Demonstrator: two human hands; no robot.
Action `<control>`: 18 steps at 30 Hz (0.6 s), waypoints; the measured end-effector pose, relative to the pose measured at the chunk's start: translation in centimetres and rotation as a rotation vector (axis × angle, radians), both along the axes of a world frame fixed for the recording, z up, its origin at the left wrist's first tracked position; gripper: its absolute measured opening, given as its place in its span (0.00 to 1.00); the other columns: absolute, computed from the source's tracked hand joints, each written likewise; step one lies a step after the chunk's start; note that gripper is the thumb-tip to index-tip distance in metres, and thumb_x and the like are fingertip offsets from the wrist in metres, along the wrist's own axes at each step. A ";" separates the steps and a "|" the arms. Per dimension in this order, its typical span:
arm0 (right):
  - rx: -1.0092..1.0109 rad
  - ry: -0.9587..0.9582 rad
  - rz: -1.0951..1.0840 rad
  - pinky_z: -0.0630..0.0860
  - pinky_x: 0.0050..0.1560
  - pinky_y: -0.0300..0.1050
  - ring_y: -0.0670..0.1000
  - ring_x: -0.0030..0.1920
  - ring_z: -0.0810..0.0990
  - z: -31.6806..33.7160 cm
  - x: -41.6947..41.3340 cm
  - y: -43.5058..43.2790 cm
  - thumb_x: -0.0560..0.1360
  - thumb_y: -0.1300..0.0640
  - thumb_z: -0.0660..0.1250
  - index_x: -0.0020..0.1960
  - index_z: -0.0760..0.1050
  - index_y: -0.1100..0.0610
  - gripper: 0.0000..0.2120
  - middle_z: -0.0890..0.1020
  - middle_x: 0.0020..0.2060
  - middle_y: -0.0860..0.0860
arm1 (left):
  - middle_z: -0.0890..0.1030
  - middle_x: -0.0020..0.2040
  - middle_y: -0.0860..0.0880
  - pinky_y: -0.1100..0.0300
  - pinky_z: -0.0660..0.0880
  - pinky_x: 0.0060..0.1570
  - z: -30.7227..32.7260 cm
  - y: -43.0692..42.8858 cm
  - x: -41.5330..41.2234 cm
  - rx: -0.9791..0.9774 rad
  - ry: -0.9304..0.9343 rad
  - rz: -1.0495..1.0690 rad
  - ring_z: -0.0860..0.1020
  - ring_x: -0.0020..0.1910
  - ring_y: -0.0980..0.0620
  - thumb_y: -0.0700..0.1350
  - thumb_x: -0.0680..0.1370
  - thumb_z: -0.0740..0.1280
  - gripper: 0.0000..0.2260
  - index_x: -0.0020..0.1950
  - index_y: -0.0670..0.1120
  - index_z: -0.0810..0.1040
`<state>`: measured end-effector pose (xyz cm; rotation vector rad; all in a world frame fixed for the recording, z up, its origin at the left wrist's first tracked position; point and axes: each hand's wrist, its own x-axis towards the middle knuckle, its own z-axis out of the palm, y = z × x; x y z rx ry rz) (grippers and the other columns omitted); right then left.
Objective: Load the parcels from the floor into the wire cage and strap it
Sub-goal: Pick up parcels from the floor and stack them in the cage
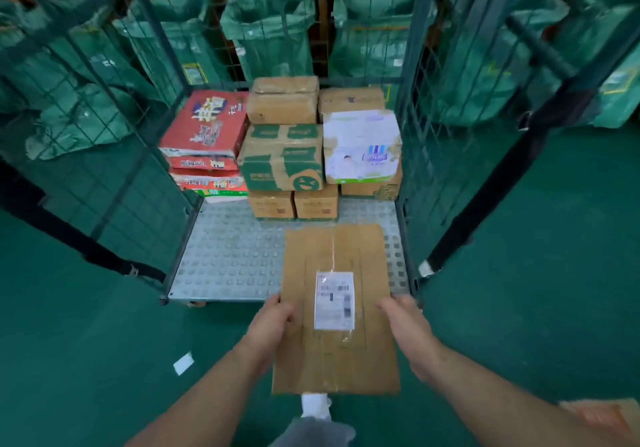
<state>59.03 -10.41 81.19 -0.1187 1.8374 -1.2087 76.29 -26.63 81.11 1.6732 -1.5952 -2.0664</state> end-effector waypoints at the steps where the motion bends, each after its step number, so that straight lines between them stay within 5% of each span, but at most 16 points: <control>1: 0.007 -0.004 -0.004 0.71 0.40 0.38 0.42 0.49 0.77 0.0 -0.2 -1.9 0.82 0.51 0.63 0.58 0.73 0.50 0.07 0.79 0.51 0.45 | 0.87 0.51 0.49 0.52 0.77 0.51 0.5 -1.9 -0.3 -0.010 -0.007 -0.046 0.82 0.50 0.47 0.46 0.65 0.61 0.24 0.59 0.48 0.81; 5: 0.031 0.014 -0.006 0.77 0.46 0.42 0.46 0.52 0.82 0.4 -1.0 -8.5 0.79 0.48 0.65 0.58 0.79 0.49 0.10 0.84 0.51 0.46 | 0.87 0.53 0.50 0.58 0.74 0.42 1.1 -8.8 -1.9 -0.042 -0.037 -0.112 0.81 0.48 0.52 0.41 0.74 0.60 0.17 0.60 0.50 0.81; 10: 0.056 -0.084 -0.016 0.83 0.54 0.53 0.49 0.50 0.87 -1.6 -3.7 -13.6 0.70 0.41 0.69 0.60 0.81 0.51 0.23 0.88 0.48 0.45 | 0.85 0.56 0.50 0.49 0.80 0.52 0.0 -15.6 -7.3 -0.049 -0.134 -0.170 0.83 0.54 0.47 0.40 0.76 0.61 0.20 0.67 0.52 0.74; 15: 0.071 -0.340 -0.291 0.77 0.42 0.43 0.50 0.40 0.83 -3.7 -7.3 -16.3 0.78 0.54 0.67 0.48 0.83 0.54 0.07 0.86 0.36 0.47 | 0.82 0.50 0.52 0.51 0.80 0.44 -1.4 -19.0 -16.3 -0.033 -0.163 -0.232 0.82 0.47 0.49 0.38 0.76 0.64 0.16 0.60 0.55 0.74; 18: 0.091 -0.483 -0.491 0.80 0.44 0.48 0.54 0.42 0.83 -7.3 -10.3 -17.5 0.79 0.54 0.66 0.48 0.83 0.56 0.08 0.86 0.35 0.51 | 0.82 0.56 0.51 0.42 0.82 0.53 -5.7 -21.1 -22.1 -0.061 -0.232 -0.335 0.83 0.51 0.46 0.45 0.66 0.66 0.29 0.67 0.60 0.73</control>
